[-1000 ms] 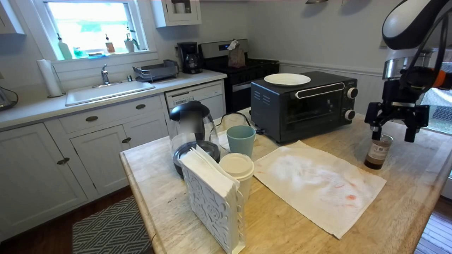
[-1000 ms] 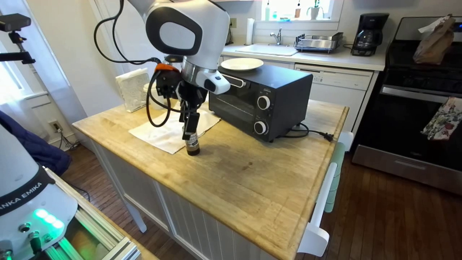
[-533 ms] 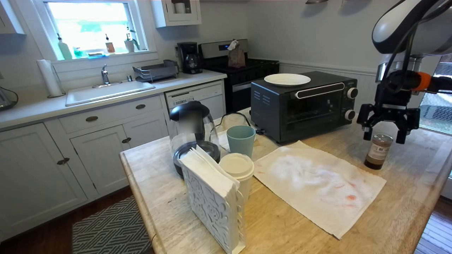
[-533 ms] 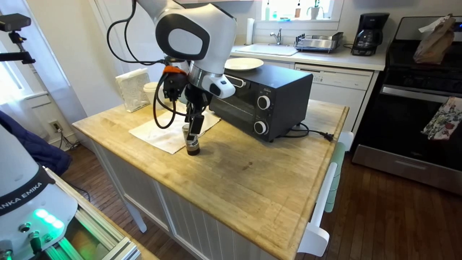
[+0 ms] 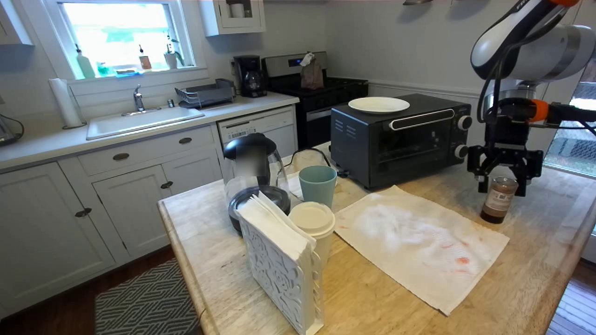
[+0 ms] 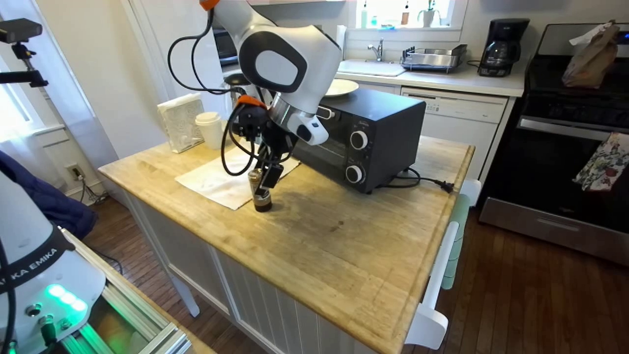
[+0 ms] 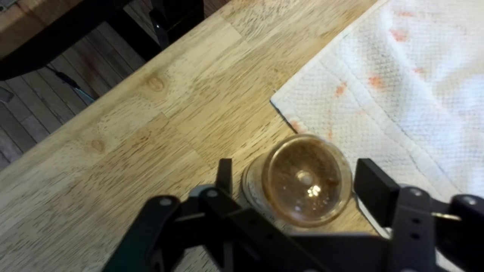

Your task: Pick up the spice upside placed spice bottle and place it upright on top of the microwave

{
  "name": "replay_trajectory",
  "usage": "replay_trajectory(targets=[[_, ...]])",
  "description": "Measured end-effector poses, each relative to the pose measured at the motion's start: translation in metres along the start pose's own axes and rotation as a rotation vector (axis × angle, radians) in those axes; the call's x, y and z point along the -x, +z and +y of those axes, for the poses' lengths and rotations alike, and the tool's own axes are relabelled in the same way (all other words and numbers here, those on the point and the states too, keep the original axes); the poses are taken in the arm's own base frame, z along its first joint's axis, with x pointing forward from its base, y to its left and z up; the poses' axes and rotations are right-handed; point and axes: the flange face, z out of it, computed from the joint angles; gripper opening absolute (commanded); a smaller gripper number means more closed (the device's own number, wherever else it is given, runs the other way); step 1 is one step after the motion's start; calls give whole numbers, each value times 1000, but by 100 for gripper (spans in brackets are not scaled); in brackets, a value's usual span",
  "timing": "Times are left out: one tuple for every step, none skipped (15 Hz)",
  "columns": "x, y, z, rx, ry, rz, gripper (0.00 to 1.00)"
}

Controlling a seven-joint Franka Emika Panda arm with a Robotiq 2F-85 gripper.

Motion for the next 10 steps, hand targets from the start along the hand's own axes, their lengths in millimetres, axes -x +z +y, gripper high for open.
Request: replay_trajectory(targets=[[-3,1,-1,5,0,-17,44],[-7,3,-2,9,1,-32,38],[-10,4,-2,13,3,-45,31],[-13,6,-2,16,6,-55,24],[-15,6,-2,18,8,-66,23],[-16,6,-2,18,11,-73,23],[-17,6,-1,18,18,-73,23],[-17,5,-1,18,32,-70,23],[-17,5,-1,18,51,-62,23],[-16,3,-1,16,72,-45,23]])
